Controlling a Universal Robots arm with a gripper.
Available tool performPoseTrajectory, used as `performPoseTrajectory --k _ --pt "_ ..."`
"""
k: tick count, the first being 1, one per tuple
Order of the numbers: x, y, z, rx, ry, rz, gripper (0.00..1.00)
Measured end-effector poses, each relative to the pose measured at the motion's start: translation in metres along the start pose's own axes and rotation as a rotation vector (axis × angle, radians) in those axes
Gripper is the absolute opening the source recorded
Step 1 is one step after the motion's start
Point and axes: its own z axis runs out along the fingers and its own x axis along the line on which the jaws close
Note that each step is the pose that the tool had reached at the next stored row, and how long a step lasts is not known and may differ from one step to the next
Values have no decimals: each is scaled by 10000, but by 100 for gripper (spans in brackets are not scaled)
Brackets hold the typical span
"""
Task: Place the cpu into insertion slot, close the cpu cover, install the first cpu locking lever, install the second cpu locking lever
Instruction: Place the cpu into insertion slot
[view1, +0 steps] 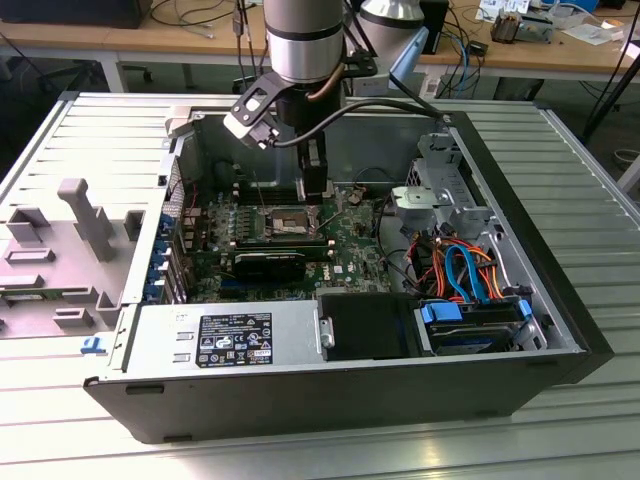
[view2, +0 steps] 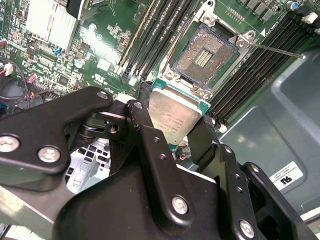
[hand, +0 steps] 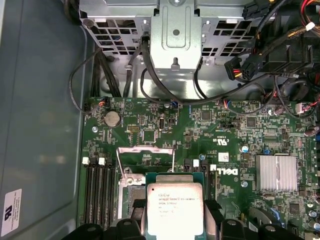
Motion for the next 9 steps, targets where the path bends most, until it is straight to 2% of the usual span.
performPoseTrajectory --k 9 --pt "1 -26 -1 0 0 -1 55"
